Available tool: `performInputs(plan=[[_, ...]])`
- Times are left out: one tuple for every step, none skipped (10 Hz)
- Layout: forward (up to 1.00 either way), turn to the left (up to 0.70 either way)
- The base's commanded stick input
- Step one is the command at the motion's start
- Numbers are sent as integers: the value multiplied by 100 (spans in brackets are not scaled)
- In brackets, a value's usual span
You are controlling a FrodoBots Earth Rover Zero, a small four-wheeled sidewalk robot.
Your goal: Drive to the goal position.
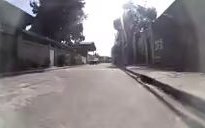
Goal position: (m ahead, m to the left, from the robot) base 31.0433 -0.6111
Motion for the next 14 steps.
performInputs(plan=[[100, 0], [100, 0], [100, 0], [100, 0], [100, 0], [100, 0], [100, 0], [100, 0], [100, 0], [100, 0], [100, 0], [100, 0], [100, 0], [100, 0]])
